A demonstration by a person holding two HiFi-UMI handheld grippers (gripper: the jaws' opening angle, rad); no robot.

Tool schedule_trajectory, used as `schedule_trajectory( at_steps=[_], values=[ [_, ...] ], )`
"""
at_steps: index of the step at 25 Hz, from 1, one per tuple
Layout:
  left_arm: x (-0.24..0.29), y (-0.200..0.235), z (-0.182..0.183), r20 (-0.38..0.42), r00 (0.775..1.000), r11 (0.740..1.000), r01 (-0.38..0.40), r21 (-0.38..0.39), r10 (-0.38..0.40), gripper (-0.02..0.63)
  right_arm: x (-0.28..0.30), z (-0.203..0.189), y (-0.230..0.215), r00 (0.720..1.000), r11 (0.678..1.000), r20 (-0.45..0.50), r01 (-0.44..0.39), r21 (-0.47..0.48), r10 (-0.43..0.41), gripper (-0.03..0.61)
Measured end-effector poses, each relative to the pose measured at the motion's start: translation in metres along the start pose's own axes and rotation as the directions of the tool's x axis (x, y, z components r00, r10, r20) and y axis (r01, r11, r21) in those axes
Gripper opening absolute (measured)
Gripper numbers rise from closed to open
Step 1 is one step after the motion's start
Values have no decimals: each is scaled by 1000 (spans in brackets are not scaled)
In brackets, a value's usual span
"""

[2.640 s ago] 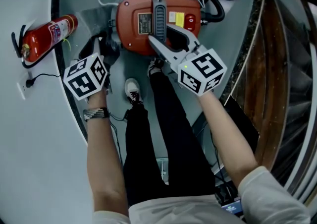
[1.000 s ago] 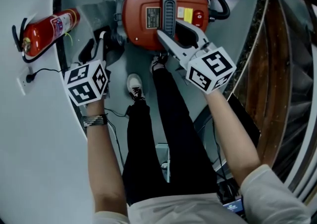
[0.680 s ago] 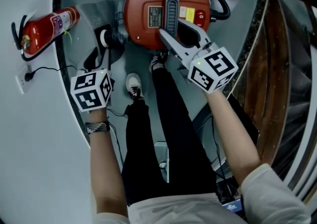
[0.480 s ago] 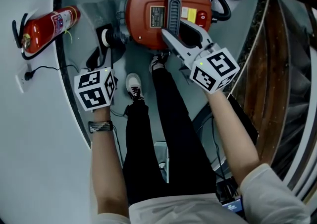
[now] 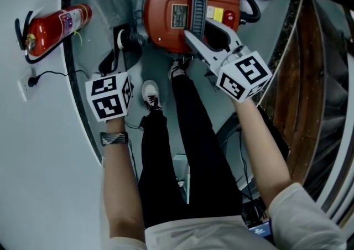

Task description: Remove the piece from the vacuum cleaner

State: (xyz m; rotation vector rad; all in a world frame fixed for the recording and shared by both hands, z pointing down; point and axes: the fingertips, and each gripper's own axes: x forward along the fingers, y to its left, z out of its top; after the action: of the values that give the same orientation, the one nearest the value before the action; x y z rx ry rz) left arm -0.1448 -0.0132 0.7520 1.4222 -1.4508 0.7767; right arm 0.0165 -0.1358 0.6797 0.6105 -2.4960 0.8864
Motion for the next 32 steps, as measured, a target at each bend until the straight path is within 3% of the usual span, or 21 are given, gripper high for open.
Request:
schedule_trajectory(
  at_steps=[8, 14, 32],
  values=[
    [0, 8, 1, -28, 1000, 998, -7, 65, 9, 38, 0, 0, 0, 1000, 1000, 1, 1, -9, -1, 196],
    [2, 12, 1, -19, 1000, 999, -20, 28, 21, 38, 0, 0, 1, 1000, 1000, -2, -3, -5, 3, 196],
    [6, 16, 0, -45, 999, 1000, -4, 21, 5, 41, 0, 0, 1, 1000, 1000, -2, -6, -5, 6, 196]
  ],
)
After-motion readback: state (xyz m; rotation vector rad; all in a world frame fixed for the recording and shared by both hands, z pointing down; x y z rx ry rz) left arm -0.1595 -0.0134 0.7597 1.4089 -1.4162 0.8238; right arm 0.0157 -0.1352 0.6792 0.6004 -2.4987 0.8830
